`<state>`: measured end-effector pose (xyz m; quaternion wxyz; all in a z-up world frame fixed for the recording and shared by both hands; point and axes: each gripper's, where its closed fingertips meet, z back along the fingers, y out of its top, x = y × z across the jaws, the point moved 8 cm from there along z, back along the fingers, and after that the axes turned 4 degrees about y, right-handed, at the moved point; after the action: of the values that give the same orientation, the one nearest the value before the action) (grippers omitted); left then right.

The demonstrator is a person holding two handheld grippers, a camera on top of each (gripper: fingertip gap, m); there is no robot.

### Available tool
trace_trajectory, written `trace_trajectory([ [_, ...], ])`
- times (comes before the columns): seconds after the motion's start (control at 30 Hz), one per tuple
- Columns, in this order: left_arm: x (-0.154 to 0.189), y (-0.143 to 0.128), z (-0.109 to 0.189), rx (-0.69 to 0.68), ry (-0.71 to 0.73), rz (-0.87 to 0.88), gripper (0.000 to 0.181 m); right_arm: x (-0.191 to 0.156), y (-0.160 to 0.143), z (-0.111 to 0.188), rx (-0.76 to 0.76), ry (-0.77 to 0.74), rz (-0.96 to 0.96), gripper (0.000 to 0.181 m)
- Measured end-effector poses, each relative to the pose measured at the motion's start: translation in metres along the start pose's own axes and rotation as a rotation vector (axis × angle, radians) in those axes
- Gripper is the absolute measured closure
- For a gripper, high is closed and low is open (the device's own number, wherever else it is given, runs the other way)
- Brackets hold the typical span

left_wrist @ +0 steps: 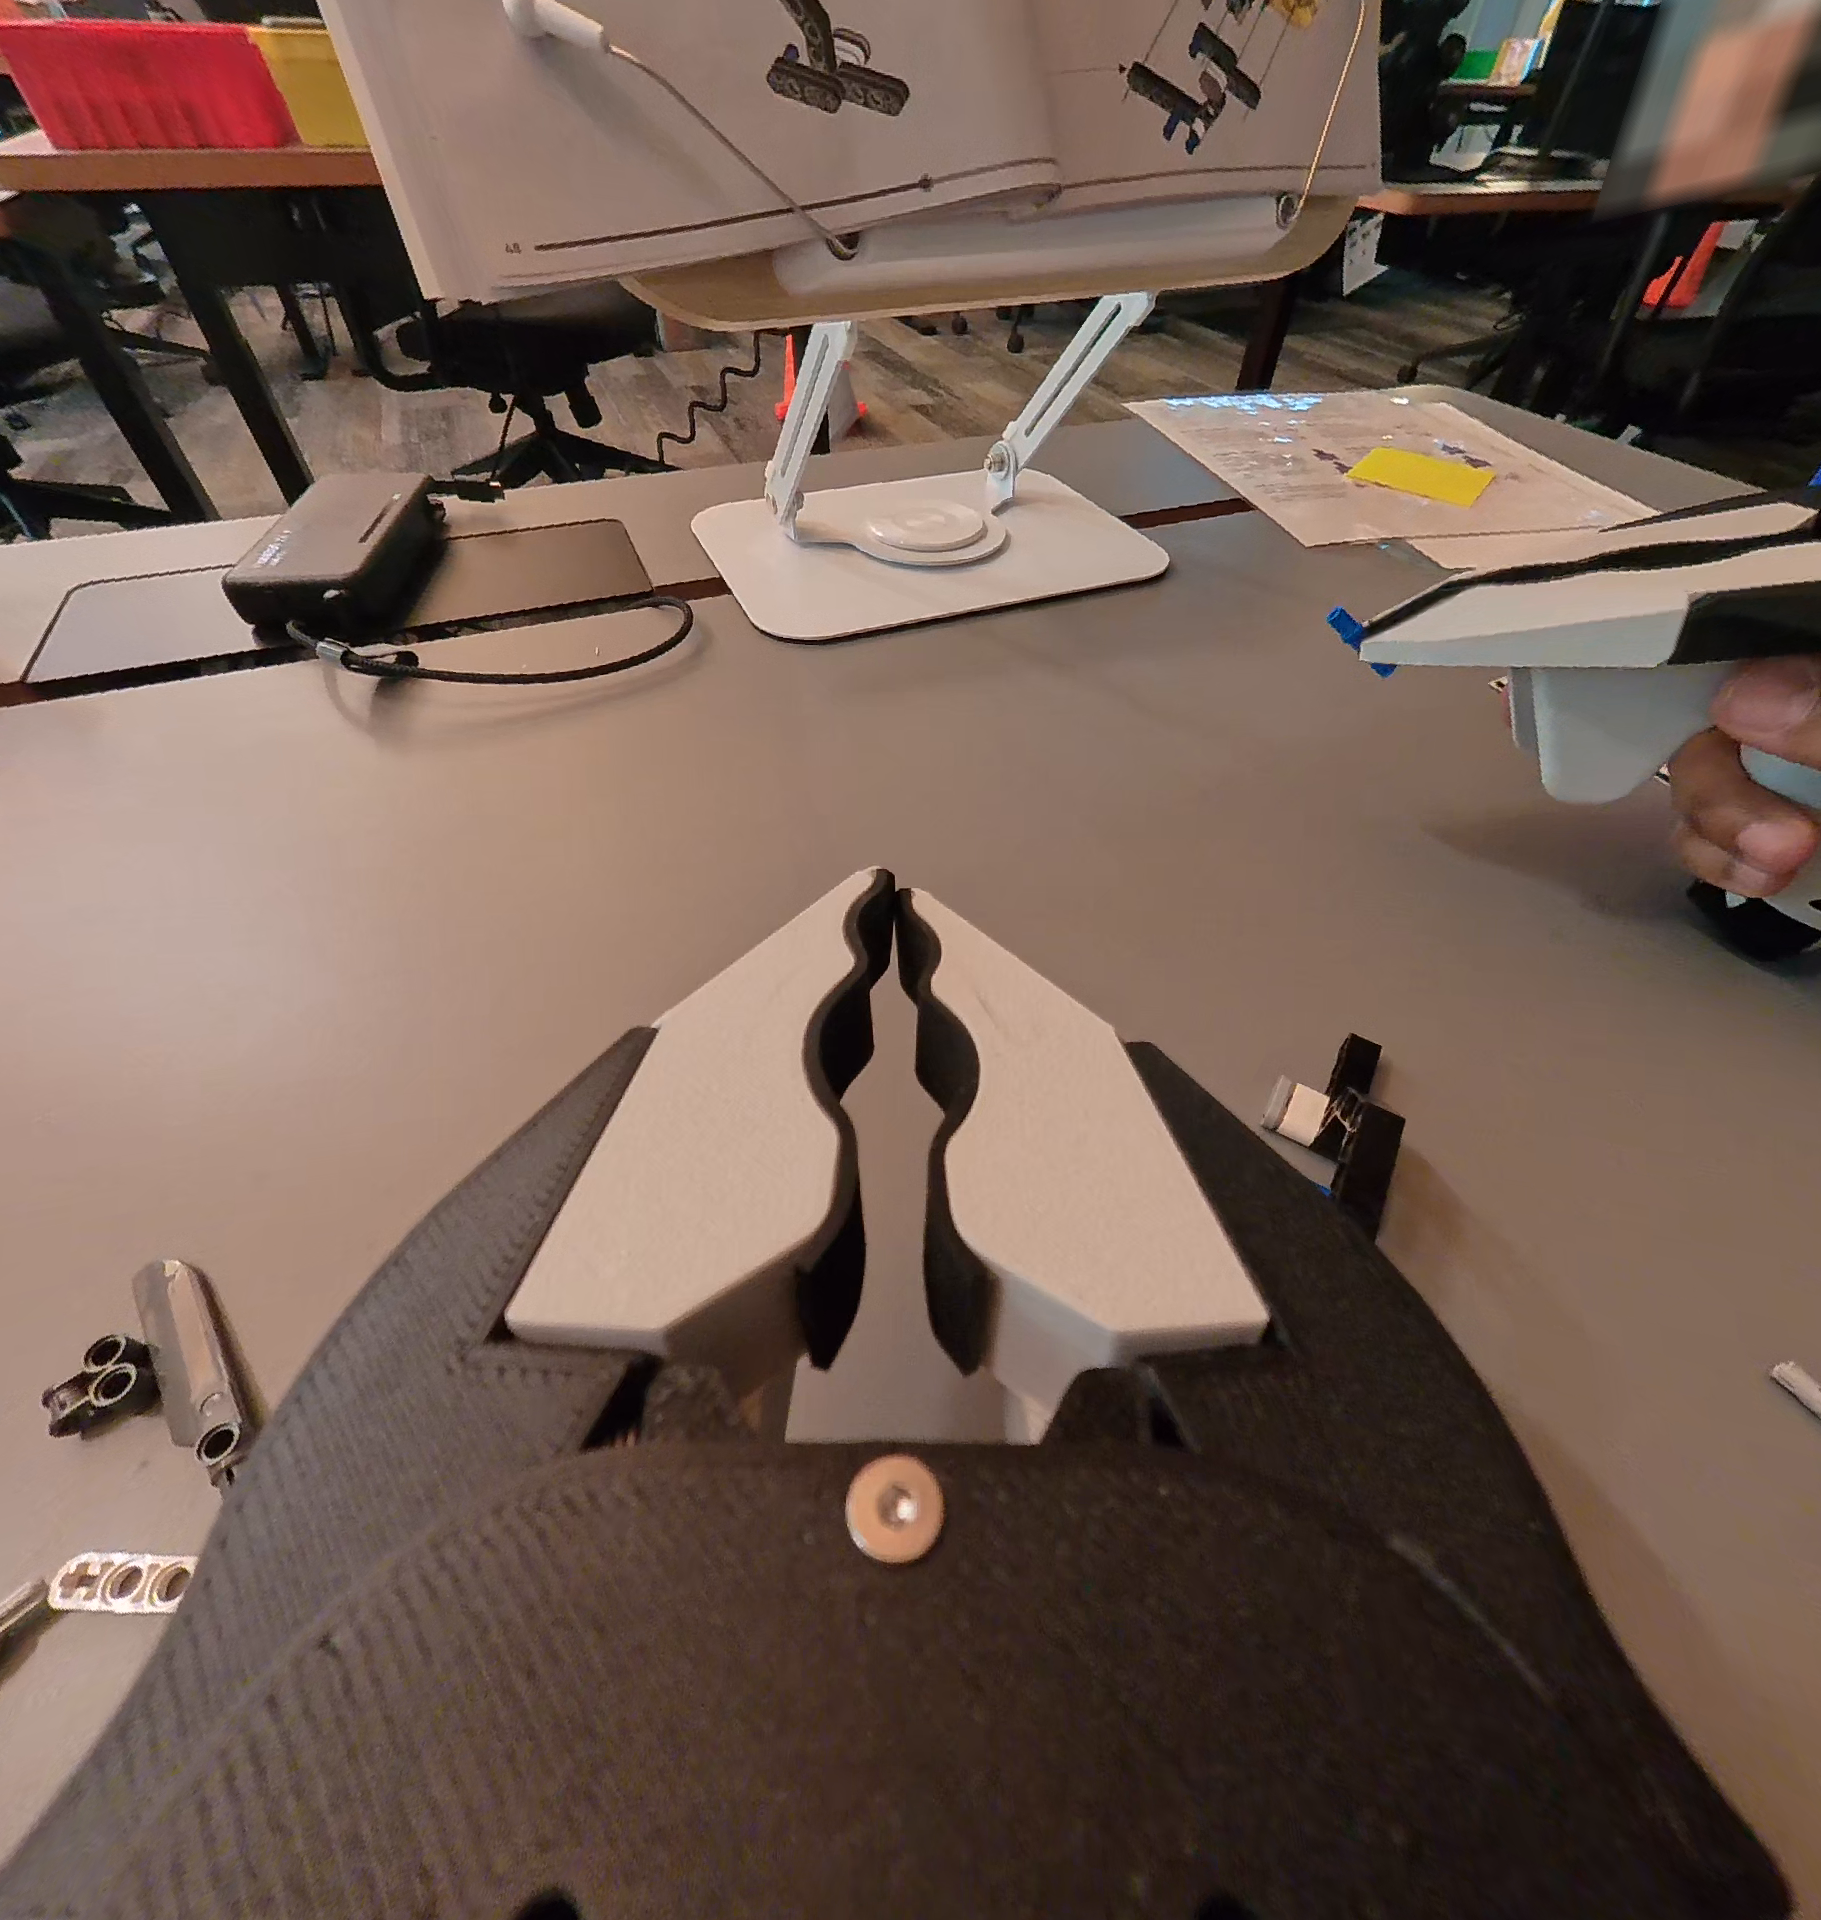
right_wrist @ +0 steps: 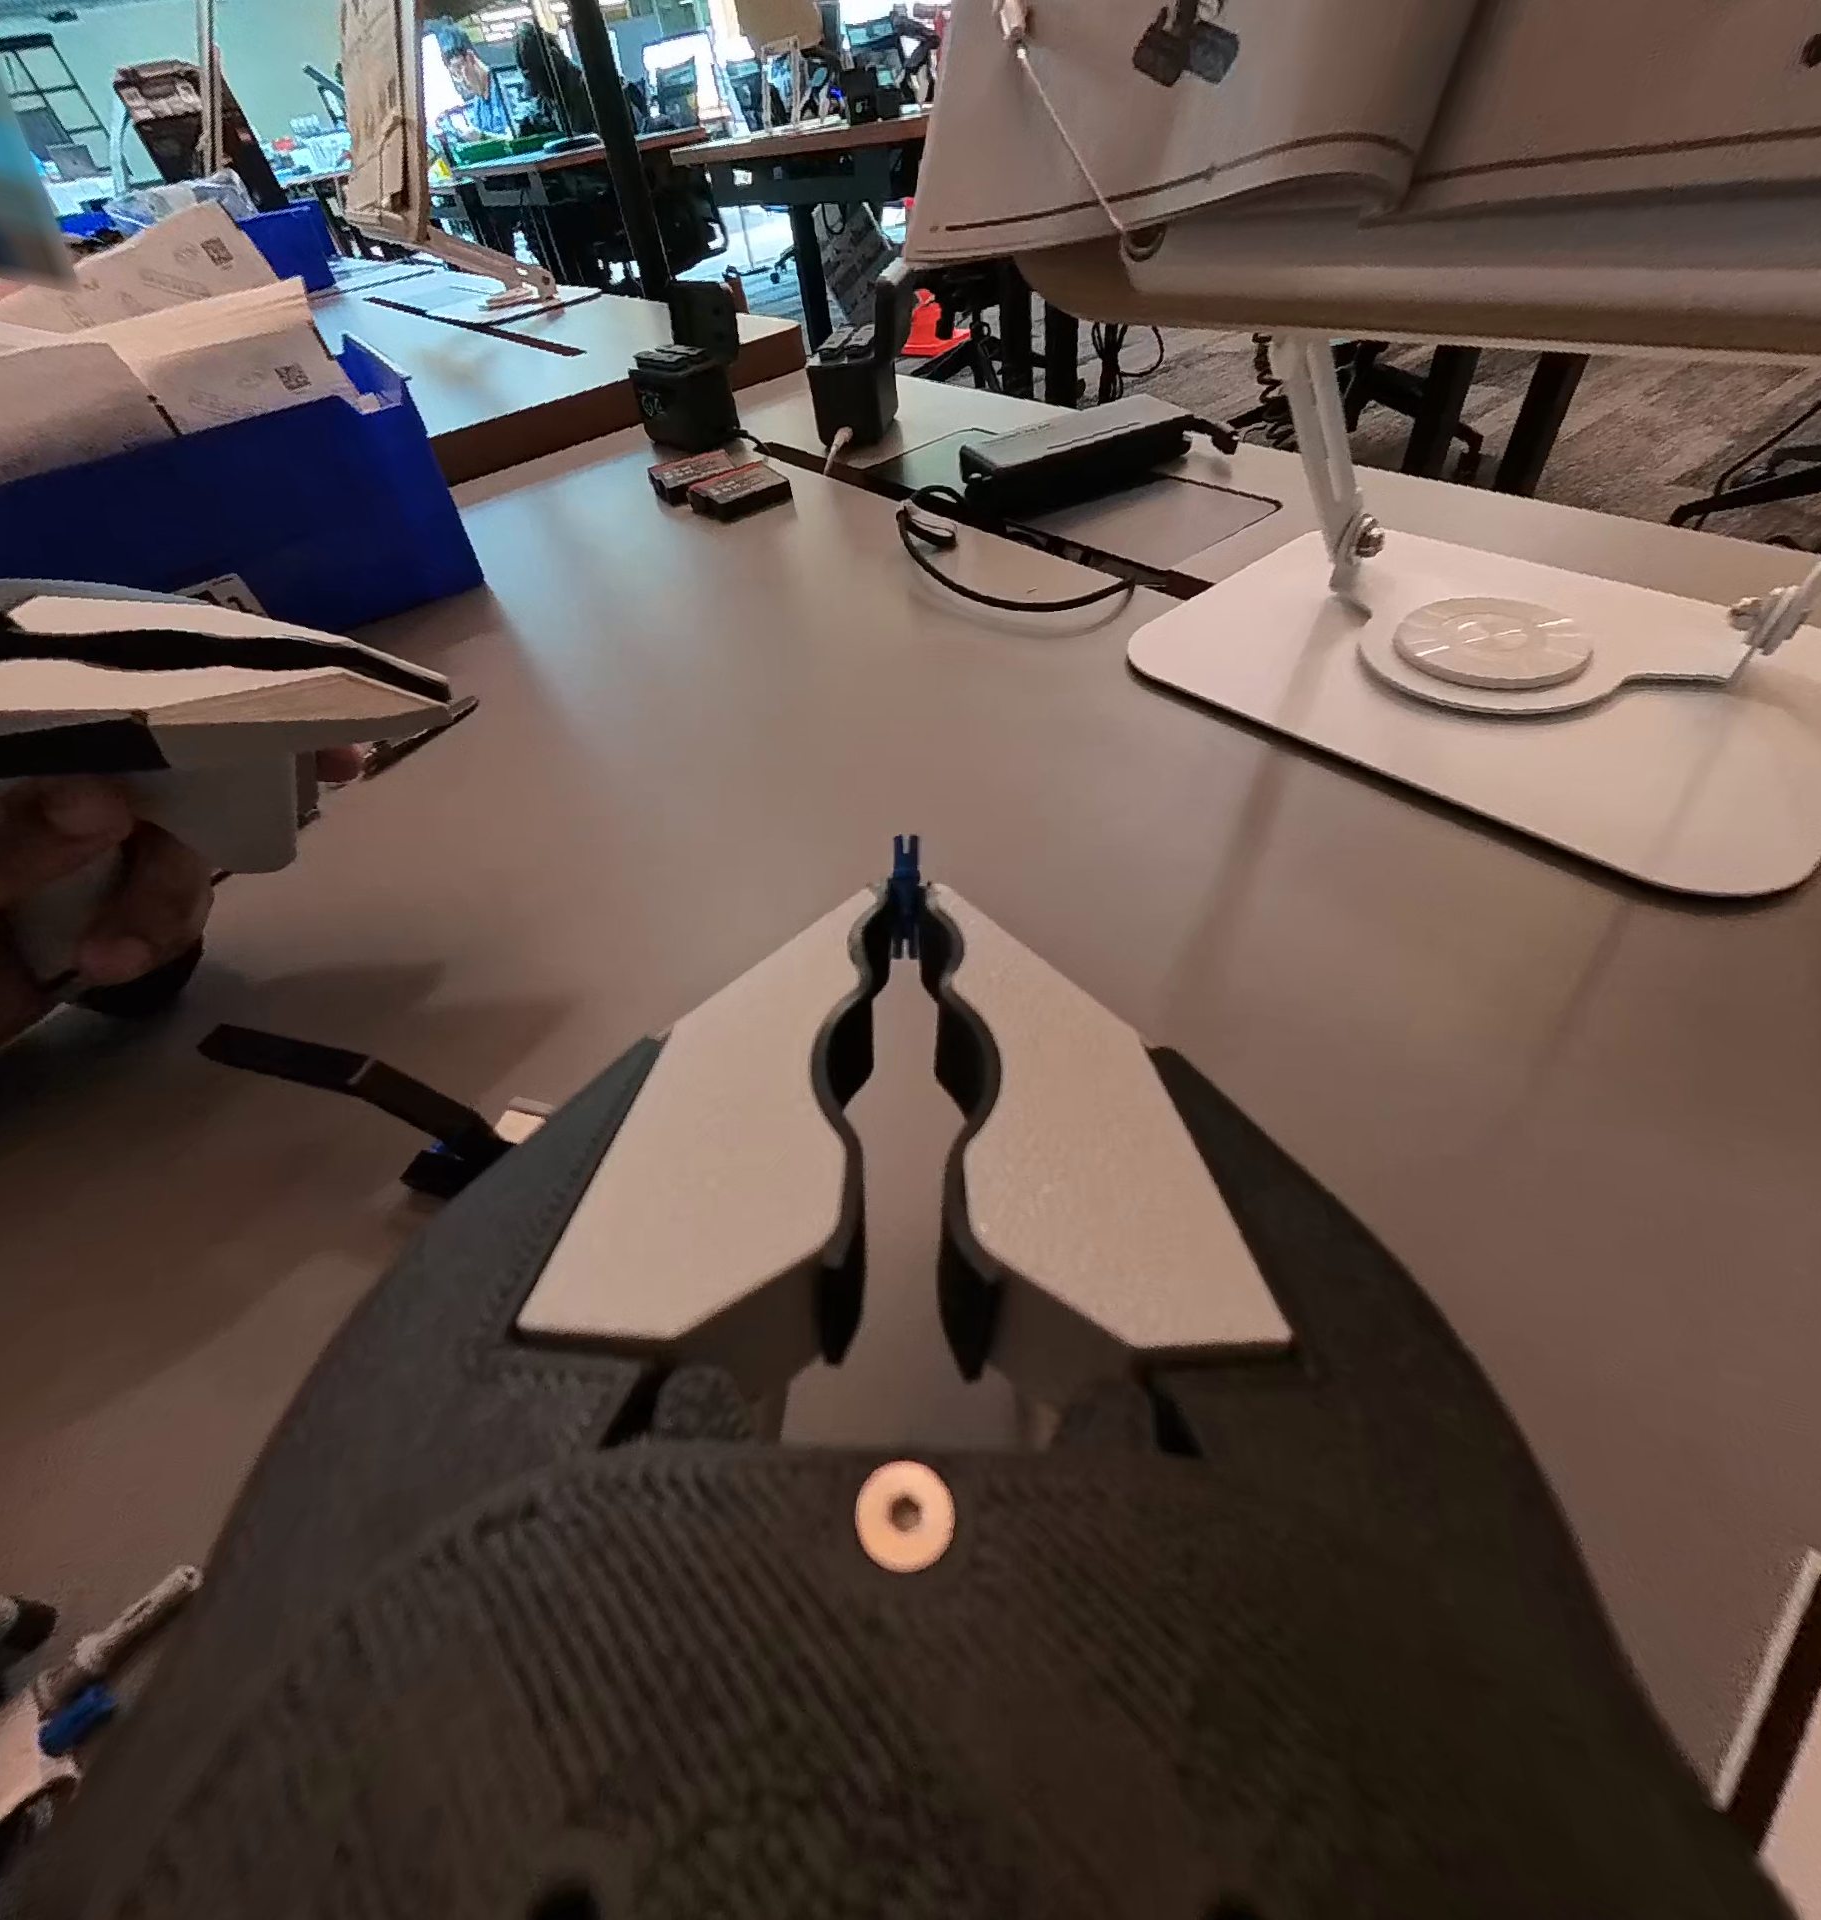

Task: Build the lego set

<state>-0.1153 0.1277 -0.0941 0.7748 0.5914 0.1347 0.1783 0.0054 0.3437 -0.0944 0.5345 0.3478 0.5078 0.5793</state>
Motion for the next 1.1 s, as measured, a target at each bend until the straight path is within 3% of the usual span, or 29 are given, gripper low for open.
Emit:
trace_trajectory([
  [0.2, 0.001, 0.0, 0.001, 0.005, -0.017, -0.004, 0.181, -0.019, 0.001, -0.005, 0.008, 0.121, 0.087, 0.179],
  [1.1, 0.003, 0.0, 0.001, 0.004, -0.028, -0.017, 0.181, -0.021, -0.003, -0.012, -0.05, 0.099, 0.117, 0.179],
])
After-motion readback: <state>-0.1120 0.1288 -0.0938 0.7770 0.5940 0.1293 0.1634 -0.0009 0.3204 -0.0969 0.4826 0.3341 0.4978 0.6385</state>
